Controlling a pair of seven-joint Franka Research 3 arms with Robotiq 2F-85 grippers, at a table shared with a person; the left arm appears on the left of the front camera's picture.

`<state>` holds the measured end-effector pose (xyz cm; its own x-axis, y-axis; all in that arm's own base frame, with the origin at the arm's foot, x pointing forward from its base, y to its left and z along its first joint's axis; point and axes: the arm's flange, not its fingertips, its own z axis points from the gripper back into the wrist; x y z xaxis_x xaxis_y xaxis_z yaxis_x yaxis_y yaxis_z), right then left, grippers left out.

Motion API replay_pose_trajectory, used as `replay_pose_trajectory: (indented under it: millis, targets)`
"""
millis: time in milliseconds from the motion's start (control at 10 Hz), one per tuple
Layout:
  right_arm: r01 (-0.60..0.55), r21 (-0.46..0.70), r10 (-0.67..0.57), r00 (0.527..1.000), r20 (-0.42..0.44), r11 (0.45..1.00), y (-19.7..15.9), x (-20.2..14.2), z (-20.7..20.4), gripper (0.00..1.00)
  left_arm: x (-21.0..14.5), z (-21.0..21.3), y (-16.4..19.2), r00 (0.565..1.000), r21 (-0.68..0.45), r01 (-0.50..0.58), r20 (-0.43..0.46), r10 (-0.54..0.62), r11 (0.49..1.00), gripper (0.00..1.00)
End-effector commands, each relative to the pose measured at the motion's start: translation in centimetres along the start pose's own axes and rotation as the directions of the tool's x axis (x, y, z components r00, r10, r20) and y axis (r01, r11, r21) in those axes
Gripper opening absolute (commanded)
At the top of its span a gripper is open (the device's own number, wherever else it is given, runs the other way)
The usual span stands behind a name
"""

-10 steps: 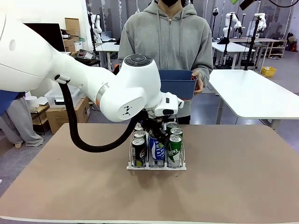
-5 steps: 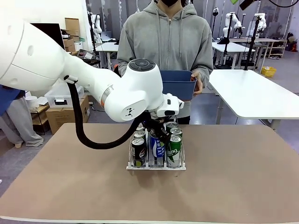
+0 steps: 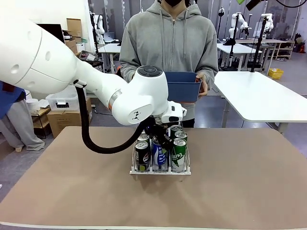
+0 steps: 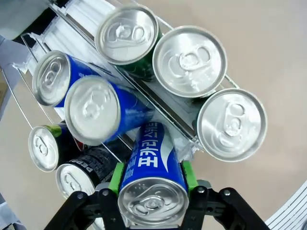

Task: Fill the beverage cans into the dispenser.
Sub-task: Place the picked Ionic drink in the line of the Automatic Can Dispenser with the same cans.

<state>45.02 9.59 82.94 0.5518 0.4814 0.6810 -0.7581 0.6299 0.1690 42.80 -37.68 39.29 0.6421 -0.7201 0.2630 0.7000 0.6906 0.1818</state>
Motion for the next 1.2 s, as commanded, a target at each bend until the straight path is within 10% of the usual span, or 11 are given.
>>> replay_pose_trajectory:
  millis: [0, 500, 800, 1100]
  targets:
    - [0.011, 0.010, -0.011, 1.000, 0.003, 1.000, 0.2, -0.3, 0.0, 1.00, 1.3, 0.2, 0.7, 1.000, -0.010, 0.009, -0.015, -0.009, 1.000, 0.57]
    - [0.011, 0.010, -0.011, 1.000, 0.003, 1.000, 0.2, -0.3, 0.0, 1.00, 0.0, -0.4, 0.0, 1.000, -0.004, 0.000, -0.022, 0.000, 1.000, 0.57]
    - [0.011, 0.010, -0.011, 1.000, 0.003, 1.000, 0.2, -0.3, 0.0, 1.00, -0.3, 2.4, -0.5, 1.000, 0.048, -0.006, 0.008, 0.006, 0.999, 0.92]
    - [0.011, 0.010, -0.011, 1.000, 0.003, 1.000, 0.2, -0.3, 0.0, 1.00, -1.3, 5.6, -1.4, 0.997, 0.136, -0.019, 0.074, 0.009, 0.990, 1.00]
